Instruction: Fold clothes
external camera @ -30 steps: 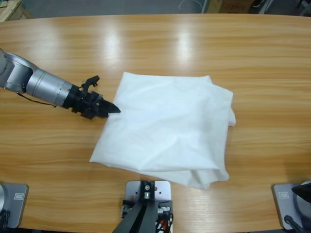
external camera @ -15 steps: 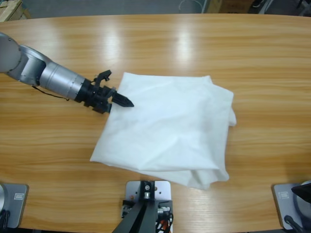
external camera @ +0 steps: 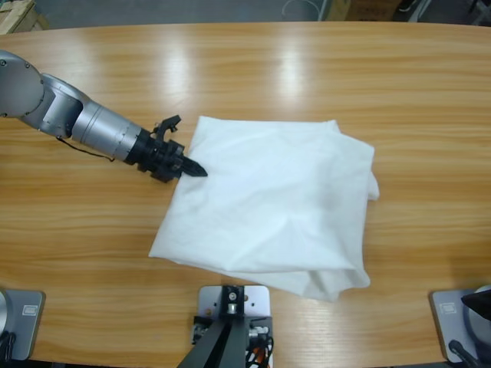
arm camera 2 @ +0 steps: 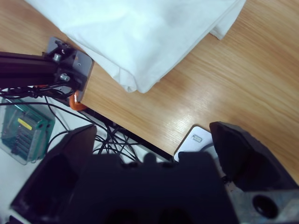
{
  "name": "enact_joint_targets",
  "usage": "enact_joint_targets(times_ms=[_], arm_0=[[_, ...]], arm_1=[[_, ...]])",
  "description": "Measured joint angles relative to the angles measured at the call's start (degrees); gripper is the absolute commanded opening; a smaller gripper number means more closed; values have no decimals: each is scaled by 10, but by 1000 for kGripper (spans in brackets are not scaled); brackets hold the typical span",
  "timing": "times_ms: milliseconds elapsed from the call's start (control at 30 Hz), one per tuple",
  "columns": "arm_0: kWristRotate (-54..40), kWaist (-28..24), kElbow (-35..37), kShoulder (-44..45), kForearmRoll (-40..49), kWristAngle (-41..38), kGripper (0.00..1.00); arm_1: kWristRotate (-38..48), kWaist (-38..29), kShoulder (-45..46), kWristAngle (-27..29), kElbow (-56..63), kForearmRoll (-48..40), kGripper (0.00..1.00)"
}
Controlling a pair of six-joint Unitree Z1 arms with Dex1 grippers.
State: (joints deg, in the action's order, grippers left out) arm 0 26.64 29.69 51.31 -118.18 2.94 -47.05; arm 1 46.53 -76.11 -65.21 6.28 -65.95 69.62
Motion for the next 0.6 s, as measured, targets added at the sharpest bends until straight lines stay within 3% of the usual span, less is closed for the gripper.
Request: enact_joint_targets(times_ms=[333,600], arm_0=[[0,-5,-1,0,0,0,0],[-32,-143,-43,6,0,-6,0]], arm_1=[[0,0,5,0,0,0,977],[0,0,16,0,0,0,978]])
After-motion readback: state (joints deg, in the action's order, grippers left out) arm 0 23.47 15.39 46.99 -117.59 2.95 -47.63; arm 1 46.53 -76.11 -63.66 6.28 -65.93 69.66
